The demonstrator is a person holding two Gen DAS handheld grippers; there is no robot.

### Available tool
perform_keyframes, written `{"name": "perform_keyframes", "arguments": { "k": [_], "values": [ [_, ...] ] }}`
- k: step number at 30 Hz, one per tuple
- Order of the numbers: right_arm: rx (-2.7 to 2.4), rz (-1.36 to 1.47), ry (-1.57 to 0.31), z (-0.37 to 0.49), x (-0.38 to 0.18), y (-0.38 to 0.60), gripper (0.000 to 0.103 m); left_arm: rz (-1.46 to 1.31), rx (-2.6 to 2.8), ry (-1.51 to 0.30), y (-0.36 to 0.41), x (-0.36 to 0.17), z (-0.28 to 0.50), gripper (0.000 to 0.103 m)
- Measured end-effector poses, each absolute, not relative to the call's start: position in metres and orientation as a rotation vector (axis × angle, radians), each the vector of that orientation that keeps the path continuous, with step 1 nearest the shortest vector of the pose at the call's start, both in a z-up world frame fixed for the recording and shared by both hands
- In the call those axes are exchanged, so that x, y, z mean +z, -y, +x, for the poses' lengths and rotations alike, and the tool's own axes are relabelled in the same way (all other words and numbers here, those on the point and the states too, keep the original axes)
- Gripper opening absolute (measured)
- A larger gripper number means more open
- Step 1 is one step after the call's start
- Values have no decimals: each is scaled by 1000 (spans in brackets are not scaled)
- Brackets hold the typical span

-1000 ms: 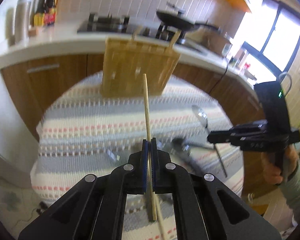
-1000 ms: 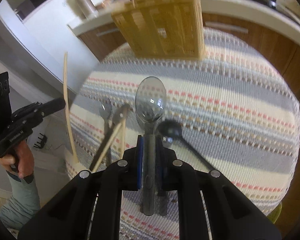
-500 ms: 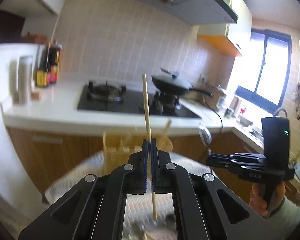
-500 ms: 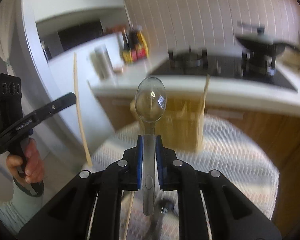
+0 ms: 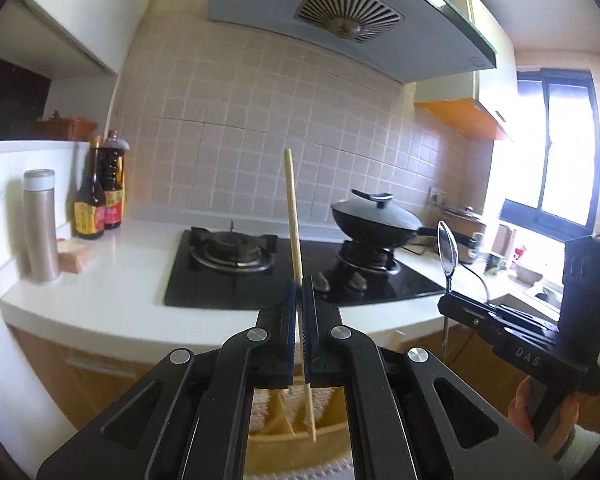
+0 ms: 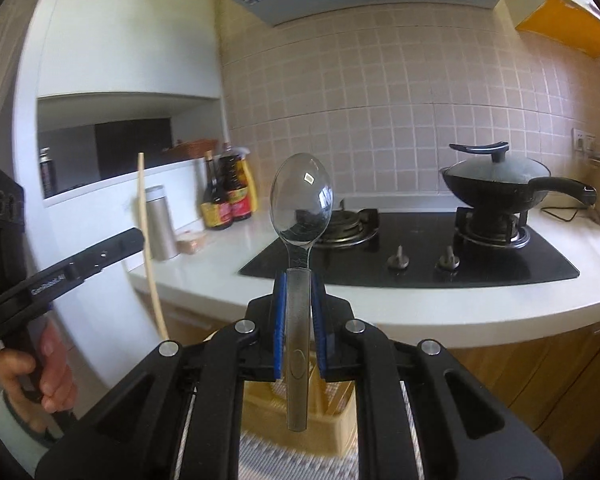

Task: Organize utensils
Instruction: 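Carry the chopstick and clear spoon up and lower them into the basket, then open both grippers over the basket and pull them back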

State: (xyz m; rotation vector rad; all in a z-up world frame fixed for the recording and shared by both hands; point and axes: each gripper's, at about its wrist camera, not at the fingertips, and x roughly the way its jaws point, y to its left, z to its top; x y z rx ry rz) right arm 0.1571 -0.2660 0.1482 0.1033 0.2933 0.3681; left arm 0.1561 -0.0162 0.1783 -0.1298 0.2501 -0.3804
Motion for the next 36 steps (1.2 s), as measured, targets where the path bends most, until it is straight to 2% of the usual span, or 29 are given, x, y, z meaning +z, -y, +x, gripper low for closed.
{"name": "perform_keyframes", "arguments": {
  "k": [12, 25, 26, 28, 29, 30, 36],
  "values": [
    [288, 112, -319, 211, 89, 259, 10, -110, -311, -233, 17, 129, 199, 0],
    [301, 152, -367, 213, 67, 266, 11, -128, -361, -278, 17, 98, 204, 2],
    [303, 155, -377, 211, 66, 267, 13, -127, -360, -273, 16, 98, 202, 4],
    [310, 165, -388, 208, 66, 269, 19, -128, -365, -274, 16, 98, 198, 17],
    [315, 174, -390, 204, 66, 270, 20, -136, -361, -272, 15, 98, 196, 32],
    [315, 176, -392, 202, 66, 271, 20, -150, -362, -266, 12, 98, 193, 40],
    [332, 168, -419, 182, 71, 276, 21, -188, -379, -266, 2, 106, 178, 41]
  ]
}}
